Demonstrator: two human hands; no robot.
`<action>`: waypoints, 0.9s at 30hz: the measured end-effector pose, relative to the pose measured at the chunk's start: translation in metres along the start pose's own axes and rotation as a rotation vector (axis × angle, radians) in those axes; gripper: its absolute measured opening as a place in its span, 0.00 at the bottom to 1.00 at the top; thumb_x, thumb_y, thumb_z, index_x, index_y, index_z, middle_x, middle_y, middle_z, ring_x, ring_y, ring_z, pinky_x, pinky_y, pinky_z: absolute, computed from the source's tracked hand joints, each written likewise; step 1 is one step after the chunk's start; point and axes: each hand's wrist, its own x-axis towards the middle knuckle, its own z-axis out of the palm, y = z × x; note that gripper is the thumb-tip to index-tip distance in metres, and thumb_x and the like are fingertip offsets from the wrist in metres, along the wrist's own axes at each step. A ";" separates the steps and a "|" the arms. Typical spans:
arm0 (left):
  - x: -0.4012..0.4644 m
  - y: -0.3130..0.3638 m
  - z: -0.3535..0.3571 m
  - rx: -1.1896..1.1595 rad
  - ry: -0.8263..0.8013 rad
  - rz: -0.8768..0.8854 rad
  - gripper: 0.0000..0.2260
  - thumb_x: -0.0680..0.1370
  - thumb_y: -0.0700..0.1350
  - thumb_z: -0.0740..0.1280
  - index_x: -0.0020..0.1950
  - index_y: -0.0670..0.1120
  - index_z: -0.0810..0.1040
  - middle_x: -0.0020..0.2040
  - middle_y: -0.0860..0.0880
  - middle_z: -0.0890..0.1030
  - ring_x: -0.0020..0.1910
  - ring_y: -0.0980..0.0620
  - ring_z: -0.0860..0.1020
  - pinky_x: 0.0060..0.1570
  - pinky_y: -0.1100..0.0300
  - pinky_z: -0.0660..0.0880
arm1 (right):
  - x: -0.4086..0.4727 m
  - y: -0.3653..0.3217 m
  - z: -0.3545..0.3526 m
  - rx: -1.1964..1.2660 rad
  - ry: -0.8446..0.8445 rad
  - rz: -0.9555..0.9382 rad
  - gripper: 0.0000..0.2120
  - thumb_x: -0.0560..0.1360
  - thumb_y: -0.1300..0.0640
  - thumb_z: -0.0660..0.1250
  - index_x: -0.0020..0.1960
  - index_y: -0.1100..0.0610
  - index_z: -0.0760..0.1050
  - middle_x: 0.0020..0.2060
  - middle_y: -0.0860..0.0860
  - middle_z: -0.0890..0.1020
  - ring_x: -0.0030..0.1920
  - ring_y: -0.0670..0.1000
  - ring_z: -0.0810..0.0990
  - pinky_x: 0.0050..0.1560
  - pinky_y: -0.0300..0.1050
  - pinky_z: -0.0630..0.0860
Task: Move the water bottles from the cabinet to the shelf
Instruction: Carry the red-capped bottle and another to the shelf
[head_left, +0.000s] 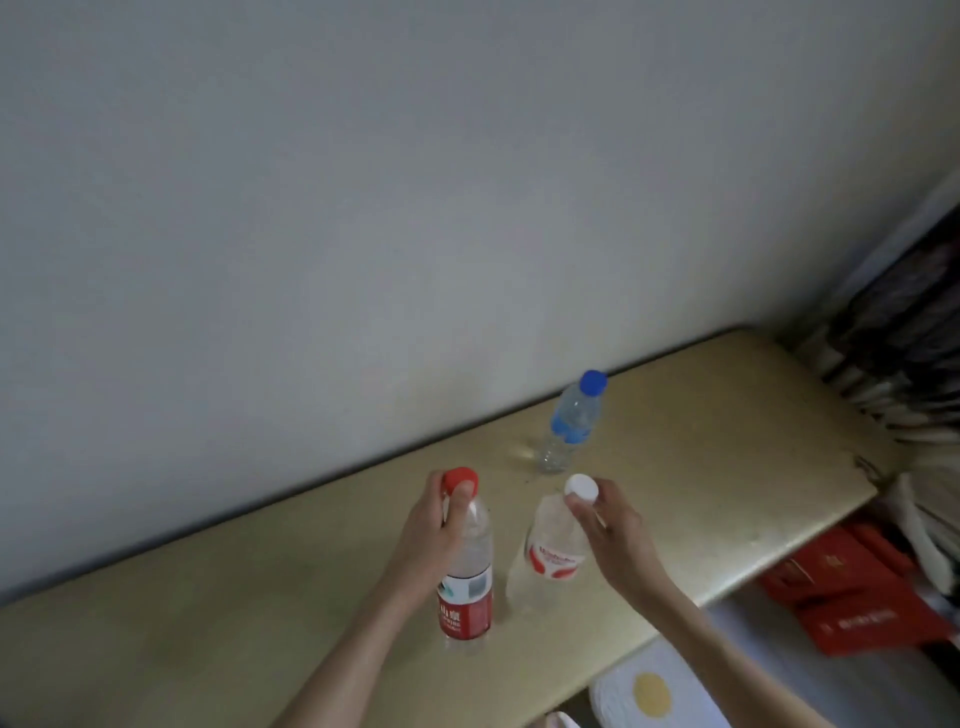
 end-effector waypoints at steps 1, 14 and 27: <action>-0.003 0.007 0.006 0.002 -0.042 0.026 0.05 0.79 0.51 0.56 0.49 0.51 0.68 0.42 0.53 0.77 0.43 0.54 0.75 0.40 0.64 0.67 | -0.014 0.005 -0.009 0.014 0.041 0.025 0.06 0.77 0.53 0.61 0.52 0.53 0.71 0.40 0.46 0.79 0.44 0.51 0.78 0.40 0.36 0.71; -0.141 0.104 0.163 0.057 -0.516 0.500 0.23 0.64 0.74 0.50 0.44 0.59 0.70 0.44 0.53 0.80 0.47 0.50 0.78 0.45 0.58 0.72 | -0.271 0.077 -0.146 0.301 0.780 0.249 0.05 0.78 0.53 0.59 0.44 0.47 0.72 0.40 0.44 0.79 0.42 0.44 0.76 0.43 0.34 0.70; -0.508 0.165 0.341 -0.025 -1.170 0.800 0.17 0.69 0.67 0.53 0.44 0.59 0.73 0.39 0.58 0.81 0.41 0.61 0.78 0.43 0.65 0.72 | -0.698 0.134 -0.222 0.339 1.526 0.439 0.04 0.75 0.51 0.65 0.43 0.48 0.76 0.38 0.45 0.80 0.41 0.40 0.78 0.43 0.29 0.71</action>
